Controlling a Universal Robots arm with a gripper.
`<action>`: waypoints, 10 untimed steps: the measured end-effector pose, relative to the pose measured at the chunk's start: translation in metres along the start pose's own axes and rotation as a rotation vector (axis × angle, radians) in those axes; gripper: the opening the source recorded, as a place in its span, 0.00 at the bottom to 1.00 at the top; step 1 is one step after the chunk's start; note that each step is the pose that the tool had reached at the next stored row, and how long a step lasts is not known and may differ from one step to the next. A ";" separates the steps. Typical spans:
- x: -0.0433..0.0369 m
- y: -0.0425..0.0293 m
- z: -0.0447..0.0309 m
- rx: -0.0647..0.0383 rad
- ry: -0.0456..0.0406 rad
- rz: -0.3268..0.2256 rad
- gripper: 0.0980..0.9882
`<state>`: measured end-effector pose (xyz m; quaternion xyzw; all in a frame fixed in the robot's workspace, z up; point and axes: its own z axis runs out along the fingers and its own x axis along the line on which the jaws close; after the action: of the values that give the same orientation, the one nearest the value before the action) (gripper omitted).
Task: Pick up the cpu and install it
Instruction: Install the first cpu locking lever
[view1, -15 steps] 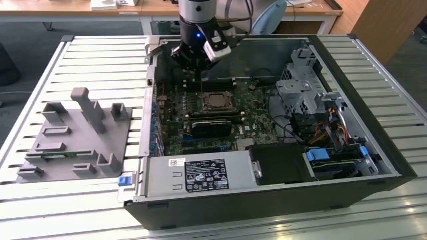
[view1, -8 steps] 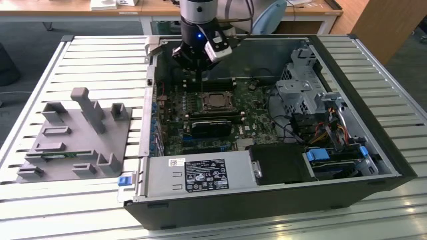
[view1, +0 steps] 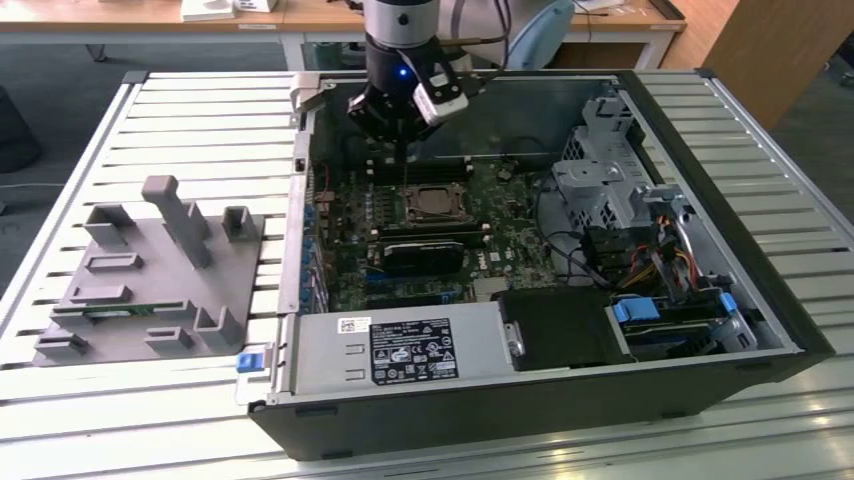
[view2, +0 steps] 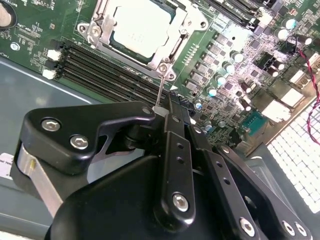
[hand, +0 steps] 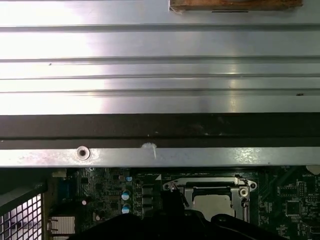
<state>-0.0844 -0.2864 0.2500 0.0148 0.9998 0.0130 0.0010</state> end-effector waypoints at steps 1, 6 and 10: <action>-0.0003 0.0000 0.0001 0.000 -0.0001 0.000 0.01; -0.0035 0.0001 0.0007 0.000 0.0001 0.000 0.01; -0.0066 0.0002 0.0013 0.000 0.0001 0.000 0.01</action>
<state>-0.0778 -0.2864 0.2487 0.0148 0.9998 0.0130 0.0009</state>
